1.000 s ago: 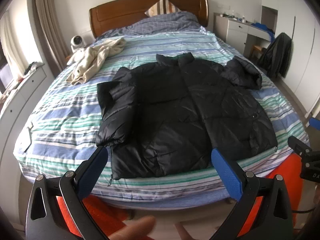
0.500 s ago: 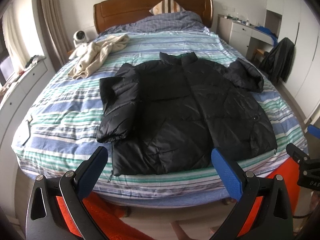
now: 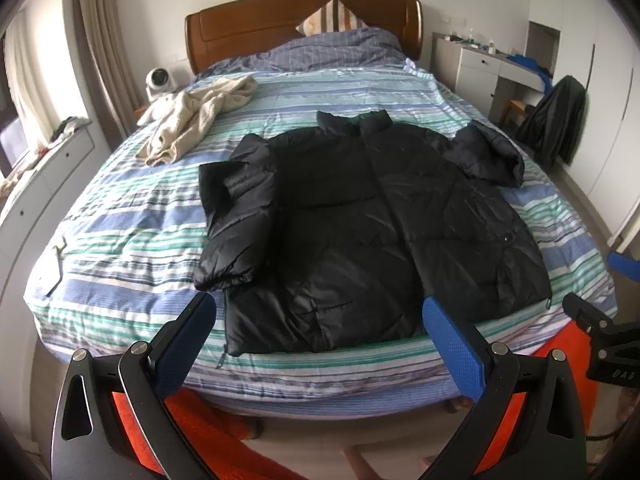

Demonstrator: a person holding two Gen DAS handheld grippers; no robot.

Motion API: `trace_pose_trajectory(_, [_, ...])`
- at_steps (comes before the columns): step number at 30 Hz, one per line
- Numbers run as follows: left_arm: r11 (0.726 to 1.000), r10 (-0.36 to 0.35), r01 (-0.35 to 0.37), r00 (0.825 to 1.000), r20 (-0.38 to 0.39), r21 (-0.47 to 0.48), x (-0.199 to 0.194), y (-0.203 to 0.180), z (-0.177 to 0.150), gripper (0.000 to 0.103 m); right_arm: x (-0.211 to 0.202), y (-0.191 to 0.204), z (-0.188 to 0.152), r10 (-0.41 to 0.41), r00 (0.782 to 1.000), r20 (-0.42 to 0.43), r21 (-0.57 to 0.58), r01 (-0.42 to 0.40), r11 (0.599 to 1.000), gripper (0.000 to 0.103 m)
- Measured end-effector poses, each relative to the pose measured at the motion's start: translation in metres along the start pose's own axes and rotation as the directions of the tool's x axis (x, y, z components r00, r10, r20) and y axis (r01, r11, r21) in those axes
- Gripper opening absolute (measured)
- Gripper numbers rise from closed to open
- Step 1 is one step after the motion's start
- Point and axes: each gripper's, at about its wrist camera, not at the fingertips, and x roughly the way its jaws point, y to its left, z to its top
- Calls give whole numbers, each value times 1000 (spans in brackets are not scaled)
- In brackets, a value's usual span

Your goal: Fold large clothes

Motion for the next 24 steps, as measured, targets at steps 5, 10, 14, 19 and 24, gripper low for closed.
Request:
trace_pose_trajectory(5, [1000,7,-7,1000,4,-15,-1,4,-2,103,-3,-2,0,20,999,27,-6,-20,1000,103])
trace_pose_trajectory(10, [999,29,-29,1000,-10,-20,2,8,-4,103,8,-32,8,12,998,57,12,-13,1000,103])
trace_pose_trajectory(14, [999,37,-38,999,-25,-24,9,10,-3,103,31,-88,40,-3,994,112,22,0,1000,103])
trace_pose_trajectory(19, [998,46,-48,998,-36,-44,18,13,-1,103,105,-183,123,-130,980,151,25,128,991,103])
trace_pose_trajectory(24, [996,74,-78,993,-93,-41,37,11,-1,103,260,-235,212,-171,982,-82,-124,161,979,92])
